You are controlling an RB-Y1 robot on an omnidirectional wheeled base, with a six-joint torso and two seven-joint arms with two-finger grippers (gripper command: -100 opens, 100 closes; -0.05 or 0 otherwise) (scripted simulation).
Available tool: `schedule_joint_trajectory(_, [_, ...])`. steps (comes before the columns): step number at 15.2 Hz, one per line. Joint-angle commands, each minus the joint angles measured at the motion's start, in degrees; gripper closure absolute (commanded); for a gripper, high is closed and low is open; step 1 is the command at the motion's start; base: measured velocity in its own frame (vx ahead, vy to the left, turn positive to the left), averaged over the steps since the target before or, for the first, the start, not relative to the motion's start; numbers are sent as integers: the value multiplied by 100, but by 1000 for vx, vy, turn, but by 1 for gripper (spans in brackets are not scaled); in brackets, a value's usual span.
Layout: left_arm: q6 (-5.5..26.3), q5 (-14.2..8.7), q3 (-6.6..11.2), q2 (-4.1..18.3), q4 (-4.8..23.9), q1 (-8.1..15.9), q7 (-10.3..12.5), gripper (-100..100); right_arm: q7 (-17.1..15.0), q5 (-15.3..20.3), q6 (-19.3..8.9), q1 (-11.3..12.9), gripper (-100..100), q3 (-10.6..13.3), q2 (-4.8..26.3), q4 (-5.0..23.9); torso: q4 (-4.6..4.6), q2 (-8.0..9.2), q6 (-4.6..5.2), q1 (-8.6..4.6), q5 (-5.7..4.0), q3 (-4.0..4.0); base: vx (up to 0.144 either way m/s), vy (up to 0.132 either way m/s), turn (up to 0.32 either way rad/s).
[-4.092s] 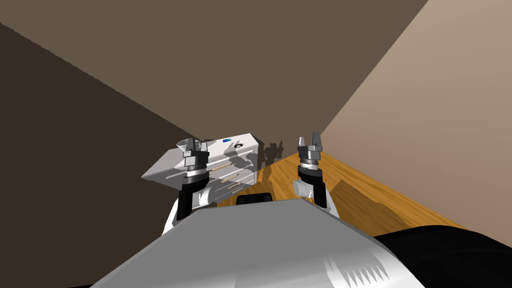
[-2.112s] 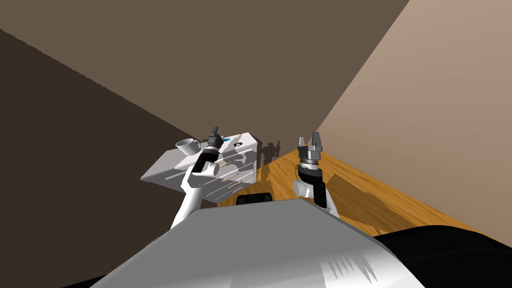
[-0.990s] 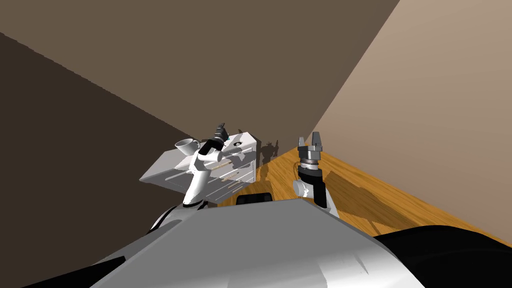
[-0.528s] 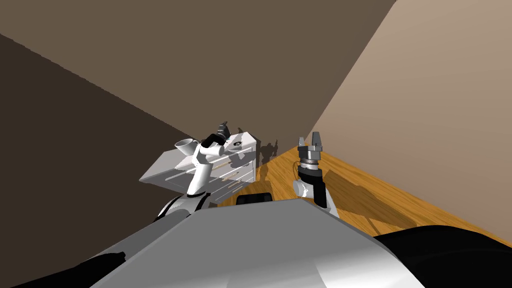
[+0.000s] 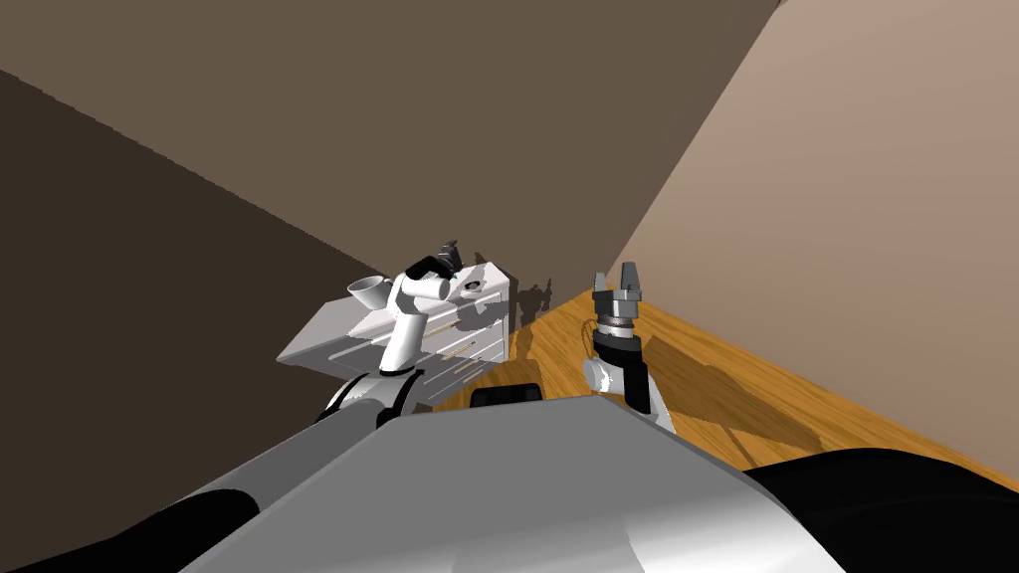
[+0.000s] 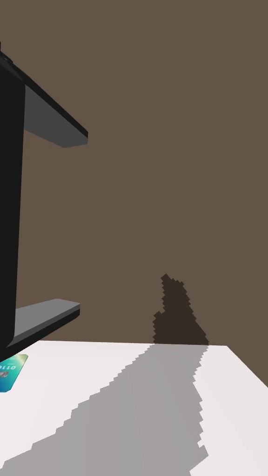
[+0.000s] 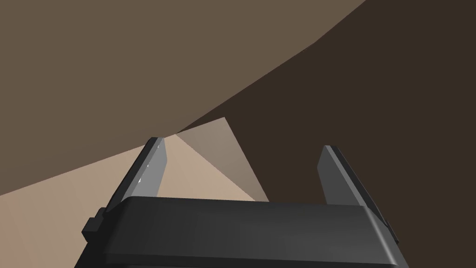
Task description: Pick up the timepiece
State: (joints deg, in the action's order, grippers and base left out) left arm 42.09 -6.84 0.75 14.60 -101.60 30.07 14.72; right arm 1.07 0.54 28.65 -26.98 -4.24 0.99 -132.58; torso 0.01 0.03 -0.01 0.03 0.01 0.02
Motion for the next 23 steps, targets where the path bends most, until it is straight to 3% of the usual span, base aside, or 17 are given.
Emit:
schedule_joint_trajectory(1, [286, -50, -3, -2, 181, 286, 88, -100, 0, 0, 0, 0, 0, 0, 0, 0, 0, 0, 0, 0, 0, 0, -11, 8, -20])
schedule_joint_trajectory(4, [569, -50, -3, -2, 181, 341, 88, -100, 0, 0, 0, 0, 0, 0, 0, 0, 0, 0, 1, -1, 0, 0, -11, 9, -25])
schedule_joint_trajectory(5, [737, -93, -9, -11, 355, 595, 170, -100, 0, 0, 0, 0, 0, 0, 0, 0, 0, 0, 0, -1, 0, 0, -11, 9, -35])
schedule_joint_trajectory(8, [999, -93, -9, -11, 355, 646, 170, -100, 0, 0, 0, 0, 0, 0, 0, 0, 0, 1, 0, 0, 0, 0, -11, 11, -19])
schedule_joint_trajectory(9, [1178, -134, -15, -23, 528, 904, 251, -100, 0, 0, 0, 0, 0, 0, 0, 0, 0, 0, 0, 0, 0, 0, -10, 9, -21])
schedule_joint_trajectory(12, [1427, -134, -15, -23, 528, 943, 251, -100, 0, 0, 0, 0, 0, 0, 0, 0, 0, 0, 1, 0, 0, 0, -9, 10, -24])
schedule_joint_trajectory(13, [1601, -175, -22, -37, 699, 1211, 330, -100, 0, 0, 0, 0, 0, 0, 0, 0, 0, -1, 0, -1, 0, 0, -9, 9, -20])
schedule_joint_trajectory(16, [1852, -175, -22, -37, 699, 1230, 330, -100, 0, 0, 0, 0, 0, 0, 0, 0, 0, 0, 0, 0, 0, 0, -10, 10, -23])
schedule_joint_trajectory(17, [2059, -215, -29, -54, 868, 1501, 407, -100, 0, 0, 0, 0, 0, 0, 0, 0, 0, 0, 0, 0, 0, 0, -10, 9, -27])
schedule_joint_trajectory(19, [2273, -215, -29, -54, 868, 1506, 407, -100, 0, 0, 0, 0, 0, 0, 0, 0, 0, 0, 1, -1, -1, 0, -10, 11, -29])
schedule_joint_trajectory(20, [2417, -253, -36, -73, 1034, 1756, 481, -100, 0, 0, 0, 0, 0, 0, 0, 0, 0, 0, 0, 0, 0, 0, -9, 14, -33])
schedule_joint_trajectory(23, [2689, -253, -36, -73, 1034, 1769, 481, -100, 0, 0, 0, 0, 0, 0, 0, 0, 0, 0, 0, 1, 0, 0, -8, 12, -17])
